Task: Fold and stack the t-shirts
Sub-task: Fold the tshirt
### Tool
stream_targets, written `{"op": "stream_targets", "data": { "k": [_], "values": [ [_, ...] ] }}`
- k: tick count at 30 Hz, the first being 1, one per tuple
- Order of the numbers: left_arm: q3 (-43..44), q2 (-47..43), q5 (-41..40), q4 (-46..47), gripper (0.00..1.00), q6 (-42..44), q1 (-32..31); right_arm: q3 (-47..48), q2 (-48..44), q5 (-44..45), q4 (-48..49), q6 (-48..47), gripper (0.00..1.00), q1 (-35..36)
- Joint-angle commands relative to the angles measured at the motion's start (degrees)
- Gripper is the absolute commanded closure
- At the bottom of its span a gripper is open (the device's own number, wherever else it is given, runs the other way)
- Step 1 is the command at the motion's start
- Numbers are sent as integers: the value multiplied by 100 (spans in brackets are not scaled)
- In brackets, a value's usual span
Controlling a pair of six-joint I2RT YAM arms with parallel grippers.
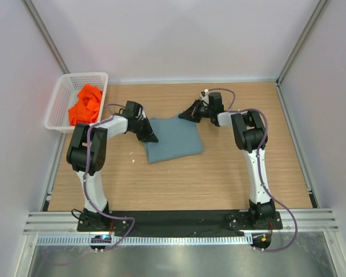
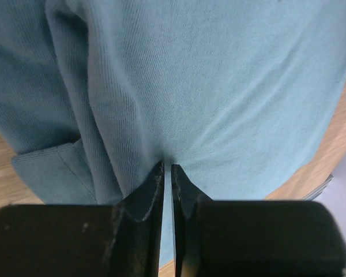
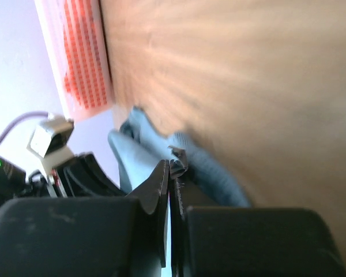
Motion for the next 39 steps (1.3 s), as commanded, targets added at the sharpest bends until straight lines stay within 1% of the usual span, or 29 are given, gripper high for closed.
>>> {"op": "stream_targets", "data": {
  "k": [1,3,4,5,7,8,9,10,11,12,13,14,16,18,21,25,26,30,35,39],
  "values": [
    [23,-177,-225,-251,90,385,1,536,236,475,-171,-140,93,-274],
    [111,-194,-234,-409,90,429,1,782,350,440,-417,-193,89,-362],
    [146,-194,-234,-479,90,455,-7,1131,394,440,-645,-280,88,-389],
    [259,-203,-225,-584,90,473,-7,1361,429,431,-1265,-411,88,-406],
    [383,-273,-190,-725,88,490,2,1922,412,440,-1953,-912,87,-477],
    [453,-326,-199,-804,86,534,2,2047,342,466,-2548,-1070,84,-494],
    [628,-378,-216,-1023,84,560,-7,2223,246,501,-2841,-1229,81,-529],
    [717,-501,-251,-1129,78,587,1,2268,-25,580,-3149,-1674,76,-530],
    [813,-563,-321,-1278,74,648,2,2294,-184,703,-3709,-1896,64,-547],
    [1014,-624,-348,-1532,71,692,2,2251,-342,808,-3958,-2194,56,-539],
    [1095,-755,-383,-1665,65,736,-7,2216,-527,931,-4195,-2736,47,-547],
    [1165,-826,-505,-1779,62,824,1,2129,-807,1063,-4528,-3012,32,-539],
    [1271,-1063,-568,-2017,56,868,63,1952,-950,1056,-4785,-3364,25,-573],
    [1306,-1248,-480,-2149,55,912,98,1969,-889,636,-5040,-3856,25,-556],
    [1272,-1696,-445,-2448,53,956,98,1716,-959,520,-5173,-4419,24,-547],
    [833,-2443,-357,-2694,53,877,98,1697,-854,352,-5401,-4929,24,-530],
    [545,-2792,-357,-2712,53,825,107,1697,-836,317,-5410,-5009,24,-521],
    [-134,-3602,-339,-2773,53,588,98,1784,-731,300,-5428,-5430,28,-407],
    [-609,-4184,-330,-2888,52,403,98,2101,-432,369,-5946,-5790,33,-293],
    [-820,-4457,-366,-2905,52,332,98,1987,-344,466,-5876,-5774,36,-187]
  ]
}}
